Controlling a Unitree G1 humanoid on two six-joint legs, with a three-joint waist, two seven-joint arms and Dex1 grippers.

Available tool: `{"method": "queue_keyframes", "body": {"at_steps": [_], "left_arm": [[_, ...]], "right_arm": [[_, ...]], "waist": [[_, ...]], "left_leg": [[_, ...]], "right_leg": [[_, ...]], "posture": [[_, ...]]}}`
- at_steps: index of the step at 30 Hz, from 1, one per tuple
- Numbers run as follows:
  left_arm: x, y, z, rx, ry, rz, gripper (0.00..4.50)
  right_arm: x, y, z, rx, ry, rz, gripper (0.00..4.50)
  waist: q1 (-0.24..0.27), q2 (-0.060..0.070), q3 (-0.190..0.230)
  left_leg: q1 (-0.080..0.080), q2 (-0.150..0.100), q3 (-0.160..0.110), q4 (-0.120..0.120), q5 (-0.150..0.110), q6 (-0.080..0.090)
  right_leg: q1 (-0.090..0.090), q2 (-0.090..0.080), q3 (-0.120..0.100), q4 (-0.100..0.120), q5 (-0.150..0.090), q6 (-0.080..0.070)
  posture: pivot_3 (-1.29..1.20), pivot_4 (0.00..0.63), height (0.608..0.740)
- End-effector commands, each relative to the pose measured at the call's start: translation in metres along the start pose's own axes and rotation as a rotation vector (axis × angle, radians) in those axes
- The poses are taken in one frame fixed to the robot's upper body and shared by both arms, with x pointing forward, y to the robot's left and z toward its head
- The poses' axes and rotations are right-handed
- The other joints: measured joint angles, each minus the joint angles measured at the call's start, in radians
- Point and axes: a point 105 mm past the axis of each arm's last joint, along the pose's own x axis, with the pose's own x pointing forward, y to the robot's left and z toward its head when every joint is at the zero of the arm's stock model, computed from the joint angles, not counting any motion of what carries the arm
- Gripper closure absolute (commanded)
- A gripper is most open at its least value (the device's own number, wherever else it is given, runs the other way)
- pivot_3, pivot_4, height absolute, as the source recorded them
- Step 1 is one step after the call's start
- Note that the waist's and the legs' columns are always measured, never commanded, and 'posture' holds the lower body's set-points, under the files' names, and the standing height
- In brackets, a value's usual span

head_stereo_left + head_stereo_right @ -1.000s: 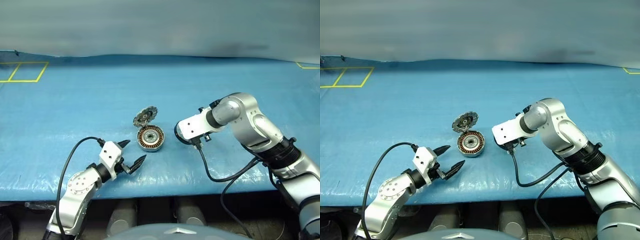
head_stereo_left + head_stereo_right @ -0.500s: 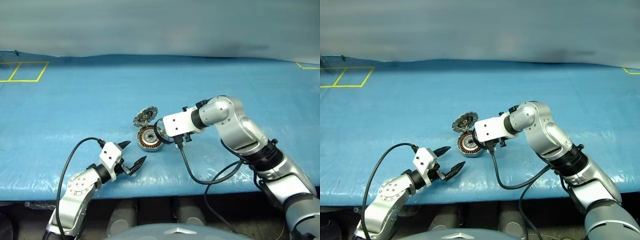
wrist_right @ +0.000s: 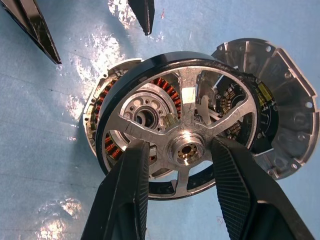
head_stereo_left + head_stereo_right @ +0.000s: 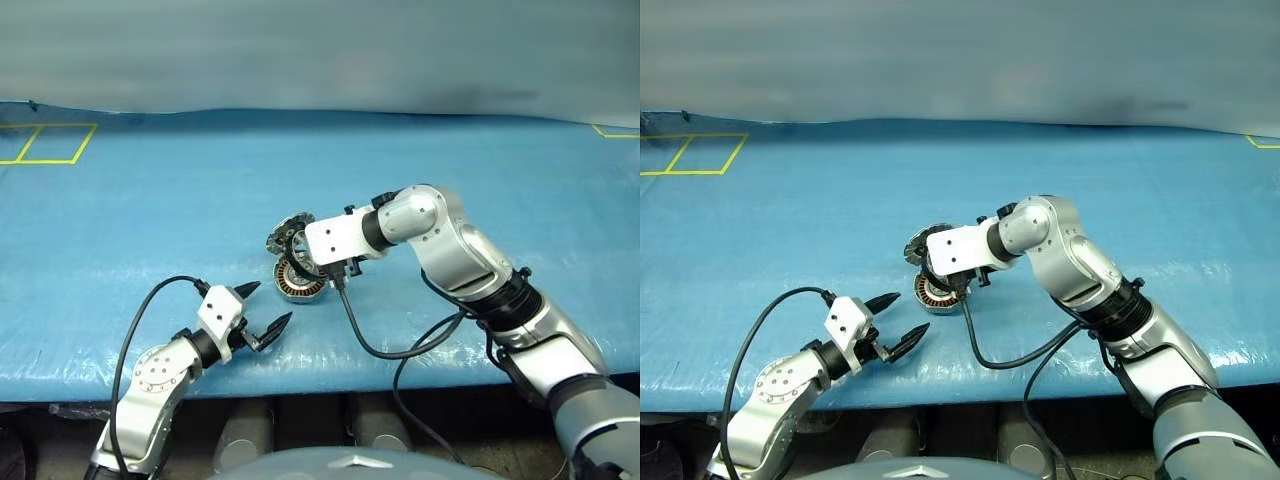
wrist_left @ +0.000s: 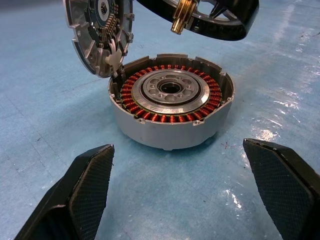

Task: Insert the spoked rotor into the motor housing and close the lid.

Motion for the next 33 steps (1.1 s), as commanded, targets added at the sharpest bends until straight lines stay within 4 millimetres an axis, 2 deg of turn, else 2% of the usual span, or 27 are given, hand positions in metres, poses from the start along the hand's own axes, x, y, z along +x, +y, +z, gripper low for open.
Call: {"method": "queue_keyframes", "body": {"at_steps": [1, 33], "left_arm": [[-0.002, 0.000, 0.012, 0.036, -0.041, 0.002, 0.00], [-0.001, -0.001, 0.014, 0.034, -0.046, 0.000, 0.00]], "right_arm": [[-0.002, -0.006, 0.009, -0.027, -0.029, -0.020, 3.01], [0.019, 0.007, -0.005, 0.051, -0.029, 0.042, 3.01]], "waist": [[0.000, 0.000, 0.000], [0.000, 0.000, 0.000]], "left_leg": [[0.000, 0.000, 0.000, 0.000, 0.000, 0.000], [0.000, 0.000, 0.000, 0.000, 0.000, 0.000]], "right_leg": [[0.000, 0.000, 0.000, 0.000, 0.000, 0.000], [0.000, 0.000, 0.000, 0.000, 0.000, 0.000]], "posture": [[0.00, 0.150, 0.740], [0.00, 0.150, 0.740]]}}
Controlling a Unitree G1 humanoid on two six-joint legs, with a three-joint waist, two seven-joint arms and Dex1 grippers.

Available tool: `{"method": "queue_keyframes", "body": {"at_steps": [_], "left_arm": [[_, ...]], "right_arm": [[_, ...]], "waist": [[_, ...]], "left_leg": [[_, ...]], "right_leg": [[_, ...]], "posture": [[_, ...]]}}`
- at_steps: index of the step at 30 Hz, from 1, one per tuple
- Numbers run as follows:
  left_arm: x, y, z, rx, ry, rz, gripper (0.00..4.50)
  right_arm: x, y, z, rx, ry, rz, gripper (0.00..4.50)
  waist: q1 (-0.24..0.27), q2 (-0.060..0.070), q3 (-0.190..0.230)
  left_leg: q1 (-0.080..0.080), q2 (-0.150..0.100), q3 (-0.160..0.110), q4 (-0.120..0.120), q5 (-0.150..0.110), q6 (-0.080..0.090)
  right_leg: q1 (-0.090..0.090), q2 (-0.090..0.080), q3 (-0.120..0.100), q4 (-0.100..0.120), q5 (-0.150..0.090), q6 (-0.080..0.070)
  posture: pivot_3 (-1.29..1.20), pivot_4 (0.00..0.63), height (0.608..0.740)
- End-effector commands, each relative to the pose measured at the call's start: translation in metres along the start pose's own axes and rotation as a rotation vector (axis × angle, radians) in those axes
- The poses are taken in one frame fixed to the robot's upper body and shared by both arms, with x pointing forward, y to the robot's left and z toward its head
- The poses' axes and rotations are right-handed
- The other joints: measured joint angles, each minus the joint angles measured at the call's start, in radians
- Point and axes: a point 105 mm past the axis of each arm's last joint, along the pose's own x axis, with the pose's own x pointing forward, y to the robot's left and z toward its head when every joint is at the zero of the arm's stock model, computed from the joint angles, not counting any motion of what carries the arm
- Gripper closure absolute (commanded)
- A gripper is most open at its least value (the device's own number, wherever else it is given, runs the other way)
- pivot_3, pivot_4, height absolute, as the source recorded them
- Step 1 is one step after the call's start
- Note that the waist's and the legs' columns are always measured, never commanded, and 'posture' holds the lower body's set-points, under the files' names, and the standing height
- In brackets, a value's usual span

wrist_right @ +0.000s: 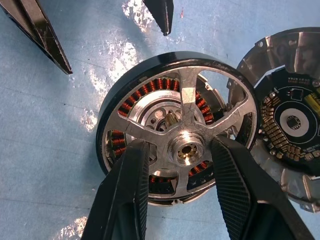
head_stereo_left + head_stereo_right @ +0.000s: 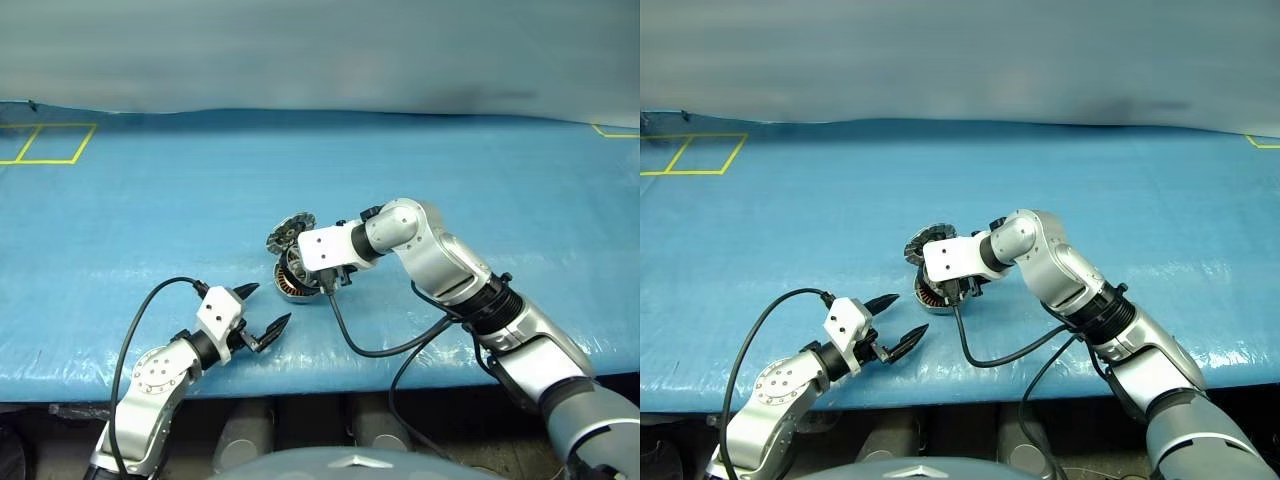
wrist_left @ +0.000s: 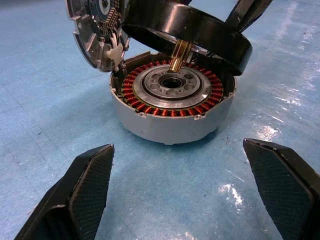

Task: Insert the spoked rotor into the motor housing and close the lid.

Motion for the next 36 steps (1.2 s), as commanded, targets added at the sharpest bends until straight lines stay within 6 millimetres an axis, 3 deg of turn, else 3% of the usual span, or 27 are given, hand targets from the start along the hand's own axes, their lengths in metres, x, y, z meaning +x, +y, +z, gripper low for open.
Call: {"method": "queue_keyframes", "body": {"at_steps": [1, 13, 36], "left_arm": [[-0.0002, -0.0018, 0.0139, 0.033, -0.048, -0.006, 0.00], [0.0005, -0.0033, 0.0126, 0.029, -0.047, -0.007, 0.00], [0.0008, -0.0056, 0.0093, 0.022, -0.040, -0.010, 0.00]], "right_arm": [[-0.0031, -0.0027, 0.0030, -0.030, -0.004, -0.009, 3.01], [-0.0006, -0.0054, -0.0052, -0.014, 0.033, -0.011, 3.01], [0.0013, 0.0017, -0.0005, -0.118, 0.084, 0.044, 3.01]], "waist": [[0.000, 0.000, 0.000], [0.000, 0.000, 0.000], [0.000, 0.000, 0.000]], "left_leg": [[0.000, 0.000, 0.000, 0.000, 0.000, 0.000], [0.000, 0.000, 0.000, 0.000, 0.000, 0.000], [0.000, 0.000, 0.000, 0.000, 0.000, 0.000]], "right_leg": [[0.000, 0.000, 0.000, 0.000, 0.000, 0.000], [0.000, 0.000, 0.000, 0.000, 0.000, 0.000], [0.001, 0.000, 0.000, 0.000, 0.000, 0.000]], "posture": [[0.00, 0.150, 0.740], [0.00, 0.150, 0.740], [0.00, 0.150, 0.740]]}}
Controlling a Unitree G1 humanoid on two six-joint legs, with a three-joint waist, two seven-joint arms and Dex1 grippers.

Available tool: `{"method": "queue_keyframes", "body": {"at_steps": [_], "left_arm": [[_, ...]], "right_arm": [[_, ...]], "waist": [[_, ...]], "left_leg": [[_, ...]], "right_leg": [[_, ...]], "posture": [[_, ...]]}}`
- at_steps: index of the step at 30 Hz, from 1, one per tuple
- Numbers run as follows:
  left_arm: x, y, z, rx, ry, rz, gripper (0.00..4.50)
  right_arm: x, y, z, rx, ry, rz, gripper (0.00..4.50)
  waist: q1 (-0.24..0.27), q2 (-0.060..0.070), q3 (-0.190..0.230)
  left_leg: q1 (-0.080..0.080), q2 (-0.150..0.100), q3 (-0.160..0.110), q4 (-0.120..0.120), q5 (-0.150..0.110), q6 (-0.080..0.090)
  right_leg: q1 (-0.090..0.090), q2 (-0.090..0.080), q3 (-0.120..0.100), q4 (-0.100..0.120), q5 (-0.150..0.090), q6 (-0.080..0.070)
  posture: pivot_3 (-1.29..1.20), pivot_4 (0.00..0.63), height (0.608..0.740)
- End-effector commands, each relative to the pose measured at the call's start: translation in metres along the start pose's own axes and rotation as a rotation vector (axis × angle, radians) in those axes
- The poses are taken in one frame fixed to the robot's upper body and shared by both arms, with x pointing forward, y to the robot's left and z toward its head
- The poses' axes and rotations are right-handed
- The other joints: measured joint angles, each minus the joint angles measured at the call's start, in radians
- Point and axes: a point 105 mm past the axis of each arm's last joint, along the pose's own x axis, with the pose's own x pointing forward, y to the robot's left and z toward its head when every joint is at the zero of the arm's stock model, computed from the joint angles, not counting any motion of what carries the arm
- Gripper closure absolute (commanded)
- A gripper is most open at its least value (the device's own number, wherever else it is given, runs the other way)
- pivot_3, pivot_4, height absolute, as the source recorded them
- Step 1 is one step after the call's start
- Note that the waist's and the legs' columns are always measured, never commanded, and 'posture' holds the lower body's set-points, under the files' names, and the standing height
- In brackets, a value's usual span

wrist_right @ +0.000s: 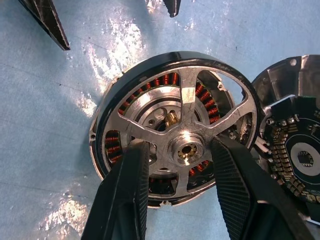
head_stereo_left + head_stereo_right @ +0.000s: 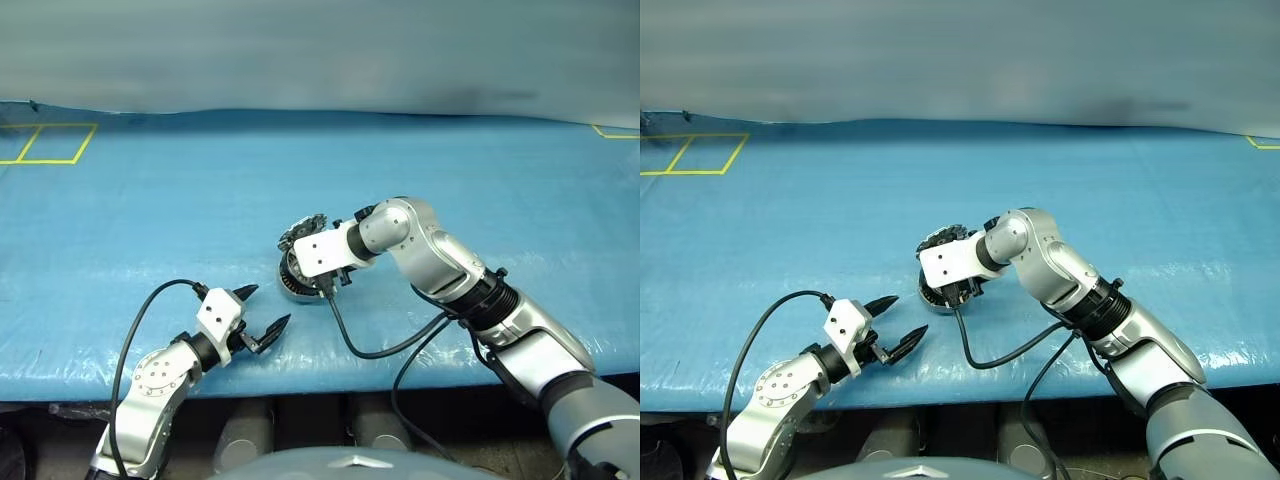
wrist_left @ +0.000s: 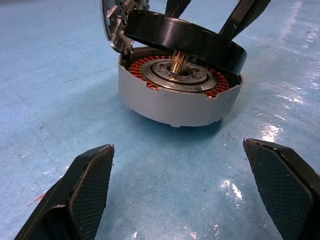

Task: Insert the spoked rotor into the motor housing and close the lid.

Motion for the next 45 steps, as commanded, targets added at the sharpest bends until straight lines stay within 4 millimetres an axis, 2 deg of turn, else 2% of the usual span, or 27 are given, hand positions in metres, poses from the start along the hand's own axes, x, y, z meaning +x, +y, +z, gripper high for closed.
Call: {"method": "queue_keyframes", "body": {"at_steps": [1, 39, 45], "left_arm": [[0.002, -0.005, 0.012, 0.031, -0.046, -0.020, 0.00], [0.002, -0.007, 0.009, 0.024, -0.034, -0.040, 0.00], [0.002, -0.007, 0.009, 0.023, -0.034, -0.042, 0.00]], "right_arm": [[-0.003, 0.002, 0.002, -0.027, 0.009, 0.013, 3.01], [-0.020, -0.016, 0.031, -0.060, -0.087, -0.079, 3.01], [-0.020, -0.017, 0.028, -0.067, -0.068, -0.082, 3.01]], "waist": [[0.000, 0.000, 0.000], [0.000, 0.000, 0.000], [0.000, 0.000, 0.000]], "left_leg": [[0.000, 0.000, 0.000, 0.000, 0.000, 0.000], [0.000, 0.000, 0.000, -0.001, 0.000, 0.000], [0.000, 0.000, 0.000, -0.001, 0.000, 0.000]], "right_leg": [[0.000, 0.000, 0.000, 0.000, 0.000, 0.000], [-0.001, 0.000, 0.000, 0.000, 0.000, 0.000], [-0.001, 0.000, 0.000, 0.000, 0.000, 0.000]], "posture": [[0.00, 0.150, 0.740], [0.00, 0.150, 0.740], [0.00, 0.150, 0.740]]}}
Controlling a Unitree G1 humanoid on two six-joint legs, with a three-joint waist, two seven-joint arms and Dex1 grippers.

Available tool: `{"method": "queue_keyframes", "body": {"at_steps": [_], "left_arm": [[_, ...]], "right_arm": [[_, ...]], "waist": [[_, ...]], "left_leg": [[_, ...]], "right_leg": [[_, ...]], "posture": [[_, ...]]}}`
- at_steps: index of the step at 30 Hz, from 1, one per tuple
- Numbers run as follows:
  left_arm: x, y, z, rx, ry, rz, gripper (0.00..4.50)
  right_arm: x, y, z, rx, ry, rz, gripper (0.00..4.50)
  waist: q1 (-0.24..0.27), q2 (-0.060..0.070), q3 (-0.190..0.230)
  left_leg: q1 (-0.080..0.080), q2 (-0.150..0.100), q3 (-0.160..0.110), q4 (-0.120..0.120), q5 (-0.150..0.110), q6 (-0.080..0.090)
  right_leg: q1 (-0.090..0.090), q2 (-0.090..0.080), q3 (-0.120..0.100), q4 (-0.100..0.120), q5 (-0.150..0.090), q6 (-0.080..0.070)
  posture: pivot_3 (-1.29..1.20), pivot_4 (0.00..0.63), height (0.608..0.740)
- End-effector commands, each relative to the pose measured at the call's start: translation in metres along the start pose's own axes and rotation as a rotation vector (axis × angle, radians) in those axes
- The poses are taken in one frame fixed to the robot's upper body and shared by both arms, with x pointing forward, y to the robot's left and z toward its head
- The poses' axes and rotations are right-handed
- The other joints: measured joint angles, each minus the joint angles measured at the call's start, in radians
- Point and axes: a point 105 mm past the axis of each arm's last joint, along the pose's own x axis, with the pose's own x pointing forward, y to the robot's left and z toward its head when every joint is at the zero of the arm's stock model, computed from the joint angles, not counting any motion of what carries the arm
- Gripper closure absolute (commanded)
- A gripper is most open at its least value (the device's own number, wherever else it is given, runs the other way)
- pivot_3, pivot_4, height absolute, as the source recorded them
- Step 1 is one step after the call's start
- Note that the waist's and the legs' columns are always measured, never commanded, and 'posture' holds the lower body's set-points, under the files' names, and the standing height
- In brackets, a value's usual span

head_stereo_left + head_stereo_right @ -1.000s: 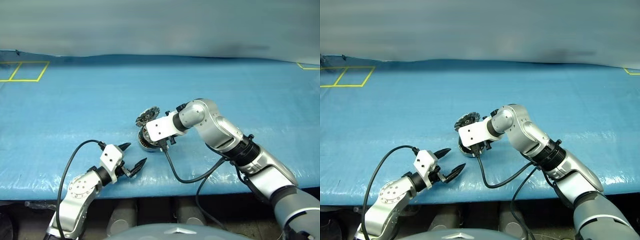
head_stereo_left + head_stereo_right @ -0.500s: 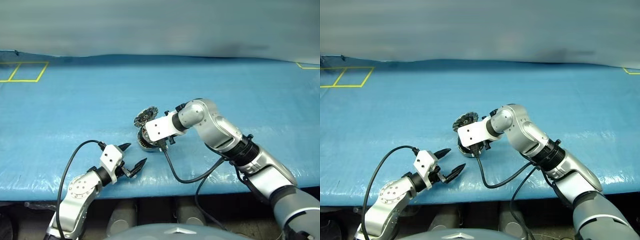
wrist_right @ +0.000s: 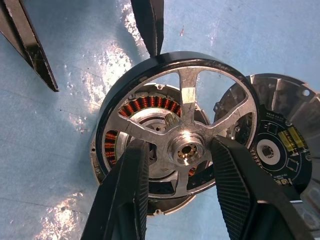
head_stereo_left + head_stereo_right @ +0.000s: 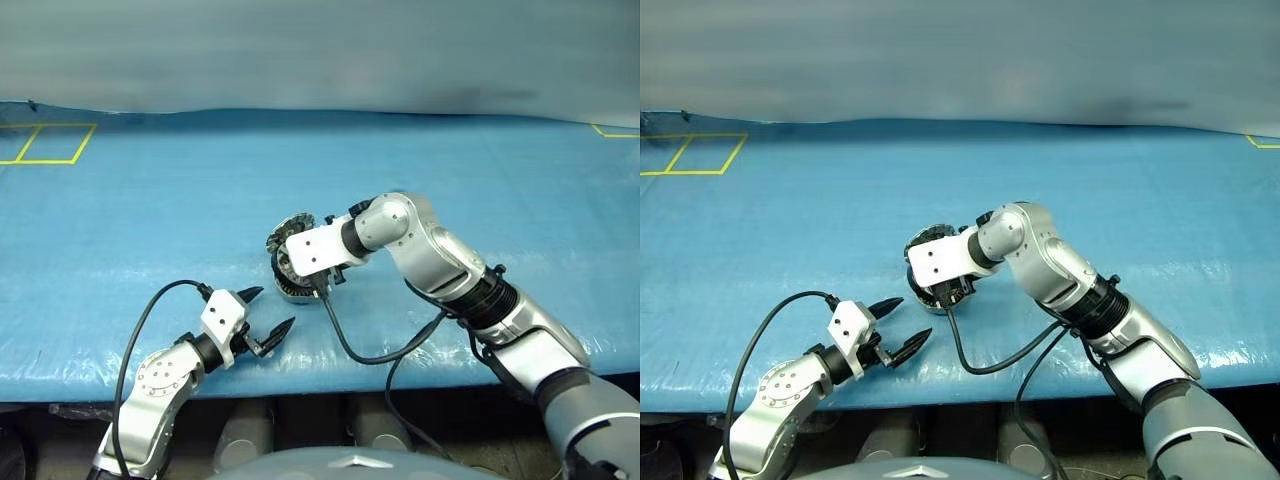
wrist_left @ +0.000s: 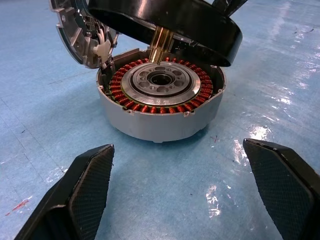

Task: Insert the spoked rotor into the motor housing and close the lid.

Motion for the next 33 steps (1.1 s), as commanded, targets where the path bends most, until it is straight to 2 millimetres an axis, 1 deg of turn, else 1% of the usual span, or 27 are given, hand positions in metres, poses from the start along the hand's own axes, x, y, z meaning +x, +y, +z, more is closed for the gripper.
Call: {"method": "queue_keyframes", "body": {"at_steps": [1, 6, 14, 22, 33], "left_arm": [[0.000, -0.001, 0.009, 0.025, -0.034, -0.008, 0.00], [0.000, -0.002, 0.009, 0.024, -0.034, -0.009, 0.00], [-0.001, -0.002, 0.008, 0.024, -0.033, -0.006, 0.00], [-0.001, -0.001, 0.009, 0.025, -0.033, -0.006, 0.00], [0.000, -0.001, 0.008, 0.021, -0.032, -0.004, 0.00]], "right_arm": [[-0.010, -0.010, 0.007, -0.039, -0.013, -0.049, 3.01], [-0.007, -0.008, 0.001, -0.015, -0.001, -0.042, 3.01], [-0.002, -0.005, -0.017, 0.037, 0.038, -0.026, 3.01], [0.000, -0.003, -0.023, 0.057, 0.048, -0.012, 3.01], [0.002, 0.010, -0.028, 0.049, 0.069, 0.046, 3.01]], "waist": [[0.000, 0.000, 0.000], [0.000, 0.000, 0.000], [-0.001, 0.000, 0.000], [0.000, 0.000, 0.000], [0.001, 0.000, 0.000]], "left_leg": [[0.000, 0.000, 0.000, 0.000, 0.000, 0.000], [0.000, 0.000, 0.000, -0.001, 0.000, 0.000], [0.000, 0.000, 0.000, -0.001, 0.000, 0.000], [0.000, 0.000, 0.000, -0.001, 0.000, 0.000], [0.000, 0.000, 0.000, -0.001, 0.000, 0.000]], "right_leg": [[0.000, 0.000, 0.000, 0.000, 0.000, 0.000], [-0.001, 0.000, 0.000, 0.000, 0.000, 0.000], [-0.001, 0.000, 0.000, 0.000, 0.000, 0.000], [0.000, 0.000, 0.000, 0.000, 0.000, 0.000], [0.000, 0.000, 0.000, 0.000, 0.000, 0.000]], "posture": [[0.00, 0.150, 0.740], [0.00, 0.150, 0.740], [0.00, 0.150, 0.740], [0.00, 0.150, 0.740], [0.00, 0.150, 0.740]]}}
